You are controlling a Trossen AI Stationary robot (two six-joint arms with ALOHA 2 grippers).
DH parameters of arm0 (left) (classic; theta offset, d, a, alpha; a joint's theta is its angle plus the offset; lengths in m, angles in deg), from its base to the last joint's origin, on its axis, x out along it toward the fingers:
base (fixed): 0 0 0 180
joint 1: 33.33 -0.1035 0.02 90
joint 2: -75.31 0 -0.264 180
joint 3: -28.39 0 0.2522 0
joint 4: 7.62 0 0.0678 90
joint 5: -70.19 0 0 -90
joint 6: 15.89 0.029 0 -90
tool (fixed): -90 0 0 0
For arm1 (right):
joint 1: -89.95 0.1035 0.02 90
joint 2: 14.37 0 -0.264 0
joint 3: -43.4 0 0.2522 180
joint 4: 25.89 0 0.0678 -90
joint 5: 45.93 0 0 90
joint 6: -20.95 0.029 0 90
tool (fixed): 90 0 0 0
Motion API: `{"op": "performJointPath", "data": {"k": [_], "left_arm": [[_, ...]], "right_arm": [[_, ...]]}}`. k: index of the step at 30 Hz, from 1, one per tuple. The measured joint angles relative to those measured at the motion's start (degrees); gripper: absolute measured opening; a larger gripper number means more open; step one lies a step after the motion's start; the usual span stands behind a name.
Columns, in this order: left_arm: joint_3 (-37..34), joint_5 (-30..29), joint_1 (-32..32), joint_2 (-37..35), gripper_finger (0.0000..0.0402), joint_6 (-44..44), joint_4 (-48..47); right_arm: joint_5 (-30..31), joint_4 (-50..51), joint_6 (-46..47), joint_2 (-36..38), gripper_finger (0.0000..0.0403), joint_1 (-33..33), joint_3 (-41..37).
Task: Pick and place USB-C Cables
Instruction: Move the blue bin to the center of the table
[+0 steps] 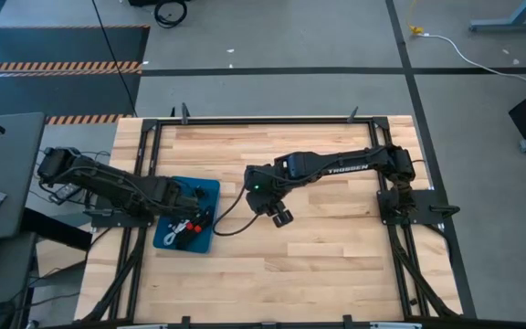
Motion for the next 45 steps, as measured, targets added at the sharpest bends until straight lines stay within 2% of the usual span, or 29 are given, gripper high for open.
{"op": "performJointPath", "data": {"k": [6,10,14,23,29,34,41,45], "left_arm": [[0.61,-1.58,0.01,0.02,0.0103,-0.98,1.65],[0.7,-1.61,0.0,0.02,0.0103,4.03,15.45],[0.72,-1.68,-0.11,1.46,0.0103,8.0,23.63],[0.68,-0.56,0.0,3.8,0.0103,8.06,26.87],[0.81,-0.55,0.0,3.68,0.0103,9.48,33.18],[0.76,1.32,-0.15,7.05,0.0101,9.52,32.4],[0.76,3.09,-0.15,12.28,0.0084,12.07,42.05],[1.99,3.17,-0.78,13.81,0.0076,13.26,42.42]], "right_arm": [[-0.39,0.41,0.15,-0.02,0.0167,-0.03,-0.01],[-0.42,0.43,0.15,-0.04,0.0167,-0.03,-0.01],[-0.42,1.41,0.89,-0.04,0.0167,-0.03,-0.02],[-0.42,4.94,2.97,-0.07,0.0167,-0.03,-0.04],[-0.42,5.87,3.63,-0.07,0.0167,-0.03,-0.04],[-0.42,6.2,4.52,-0.07,0.0167,-0.03,-0.04],[-0.42,6.83,4.67,-0.07,0.0167,-0.03,-0.04],[-0.42,7.32,5.7,-0.07,0.0167,-0.03,-0.04]]}}
